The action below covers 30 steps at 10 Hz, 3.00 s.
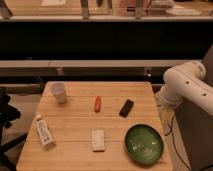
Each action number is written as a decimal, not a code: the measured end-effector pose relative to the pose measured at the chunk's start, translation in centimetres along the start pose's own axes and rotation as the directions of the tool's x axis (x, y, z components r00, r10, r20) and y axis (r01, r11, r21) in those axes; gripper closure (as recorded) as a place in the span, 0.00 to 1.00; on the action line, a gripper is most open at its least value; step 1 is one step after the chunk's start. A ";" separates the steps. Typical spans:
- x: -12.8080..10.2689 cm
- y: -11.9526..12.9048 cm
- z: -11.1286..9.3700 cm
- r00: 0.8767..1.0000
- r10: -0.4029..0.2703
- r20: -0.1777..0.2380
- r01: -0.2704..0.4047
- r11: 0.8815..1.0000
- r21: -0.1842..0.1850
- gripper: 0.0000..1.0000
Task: Push the eraser across the table
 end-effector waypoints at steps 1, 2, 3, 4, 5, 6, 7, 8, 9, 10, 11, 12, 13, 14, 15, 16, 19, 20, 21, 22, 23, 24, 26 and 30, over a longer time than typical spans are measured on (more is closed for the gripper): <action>0.0 0.0 0.0 1.000 0.000 0.000 0.000 1.000 0.000 0.20; 0.0 0.0 0.0 1.000 0.000 0.000 0.000 1.000 0.000 0.20; 0.0 0.0 0.0 1.000 0.000 0.000 0.000 1.000 0.000 0.20; 0.0 0.0 0.0 1.000 0.000 0.000 0.000 1.000 0.000 0.20; 0.0 0.0 0.0 1.000 0.000 0.000 0.000 1.000 0.000 0.20; 0.0 -0.1 0.0 1.000 0.000 0.002 0.000 1.000 0.002 0.20; -0.2 -0.7 0.0 1.000 -0.007 0.002 0.007 1.000 0.000 0.20; -0.7 -1.8 0.1 1.000 -0.019 0.009 0.019 1.000 0.000 0.20; -1.3 -3.2 0.3 0.999 -0.033 0.012 0.033 0.999 0.000 0.20; -1.6 -4.1 0.5 0.999 -0.041 0.013 0.041 0.999 -0.001 0.20; -1.7 -4.4 0.5 0.999 -0.045 0.015 0.045 0.999 -0.002 0.20; -1.8 -4.4 0.5 0.999 -0.049 0.017 0.049 0.999 -0.002 0.20; -1.9 -4.4 0.5 0.998 -0.052 0.020 0.052 0.999 -0.003 0.20; -2.0 -4.6 0.6 0.998 -0.056 0.022 0.056 0.998 -0.006 0.20; -2.4 -5.3 1.2 0.998 -0.064 0.028 0.064 0.998 -0.009 0.20; -2.9 -6.1 1.8 0.997 -0.072 0.033 0.072 0.997 -0.011 0.20; -3.7 -7.5 2.9 0.995 -0.090 0.040 0.091 0.996 -0.016 0.20; -3.6 -7.4 3.2 0.995 -0.089 0.045 0.090 0.996 -0.020 0.20; -3.9 -7.6 3.5 0.994 -0.092 0.051 0.093 0.995 -0.023 0.20; -4.3 -7.8 3.8 0.994 -0.096 0.056 0.098 0.995 -0.025 0.20; -4.4 -8.1 4.1 0.993 -0.097 0.059 0.099 0.995 -0.025 0.20; -4.5 -8.4 4.5 0.993 -0.097 0.063 0.099 0.995 -0.025 0.20; -5.3 -9.1 5.3 0.992 -0.108 0.070 0.110 0.994 -0.028 0.20; -5.5 -9.4 7.1 0.990 -0.109 0.086 0.112 0.993 -0.033 0.20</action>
